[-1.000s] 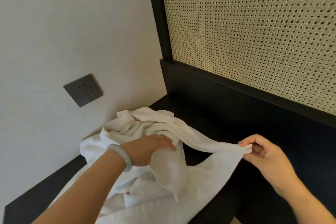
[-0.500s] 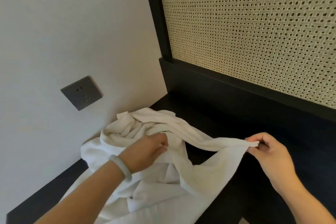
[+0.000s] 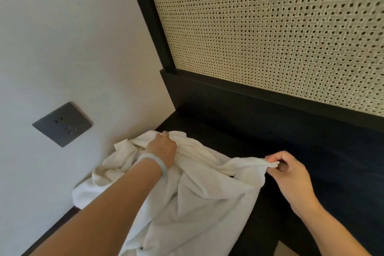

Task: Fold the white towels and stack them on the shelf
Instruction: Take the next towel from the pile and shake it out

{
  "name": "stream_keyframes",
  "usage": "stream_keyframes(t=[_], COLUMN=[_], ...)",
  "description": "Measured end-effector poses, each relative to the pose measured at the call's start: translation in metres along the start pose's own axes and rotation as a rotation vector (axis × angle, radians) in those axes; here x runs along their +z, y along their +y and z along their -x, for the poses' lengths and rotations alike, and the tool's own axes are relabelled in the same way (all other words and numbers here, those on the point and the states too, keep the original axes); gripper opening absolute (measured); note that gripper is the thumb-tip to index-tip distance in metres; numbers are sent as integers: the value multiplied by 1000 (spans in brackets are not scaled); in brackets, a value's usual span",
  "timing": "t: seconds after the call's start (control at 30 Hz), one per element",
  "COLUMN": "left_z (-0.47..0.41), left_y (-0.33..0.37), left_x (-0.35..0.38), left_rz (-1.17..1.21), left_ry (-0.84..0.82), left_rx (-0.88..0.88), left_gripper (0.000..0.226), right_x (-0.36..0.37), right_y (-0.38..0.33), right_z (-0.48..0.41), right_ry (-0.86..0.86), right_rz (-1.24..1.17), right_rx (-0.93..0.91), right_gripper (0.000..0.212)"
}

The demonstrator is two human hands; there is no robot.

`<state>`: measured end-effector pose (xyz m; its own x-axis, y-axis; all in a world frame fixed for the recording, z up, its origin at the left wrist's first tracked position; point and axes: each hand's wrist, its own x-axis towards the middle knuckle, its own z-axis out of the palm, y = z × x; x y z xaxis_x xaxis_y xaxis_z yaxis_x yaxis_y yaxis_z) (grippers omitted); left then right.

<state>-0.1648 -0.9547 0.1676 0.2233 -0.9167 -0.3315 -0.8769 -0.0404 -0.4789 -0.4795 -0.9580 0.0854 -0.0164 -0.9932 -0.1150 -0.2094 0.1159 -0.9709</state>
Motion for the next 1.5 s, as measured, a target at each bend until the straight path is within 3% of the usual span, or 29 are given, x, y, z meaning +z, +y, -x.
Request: stream_keyframes(t=[0.1,0.33,0.6,0.73,0.83,1.07,1.23,1.37,1.43,1.5], left_z=[6,10,-16,-16,-13,-19,-17,-15,-15,-14], left_y=[-18,-16,13,17,16,25,13,4,4,0], left_x=[1,12,-3,-7,-10,-12,-15,-18,-25,-31], left_rz=[52,261,181,190,145,38,37,98,123,94], left_ry=[22,237,44,227,150,156,209,95,66,84], left_rx=[-63,349,289,279,339,355,354,374,368,414], left_gripper=[40,54,56,38,39,51,38,42,33,39], right_x=[-3,8,8,9,10,11,13,15,15,18], right_y=[8,17,18,20,21,26,30,32,32,31], right_z=[1,7,8,9,9,8,7,7,6,6], right_ry=[52,31,26,36,42,54,64,69,79,106], right_rz=[11,-11,-36,-56,-55,-56,-49,-25,17,93], right_rx=[-3,44,43,50,52,46,43,24,4,-31], right_gripper=[21,19,17,17,18,19,18,18,19,21])
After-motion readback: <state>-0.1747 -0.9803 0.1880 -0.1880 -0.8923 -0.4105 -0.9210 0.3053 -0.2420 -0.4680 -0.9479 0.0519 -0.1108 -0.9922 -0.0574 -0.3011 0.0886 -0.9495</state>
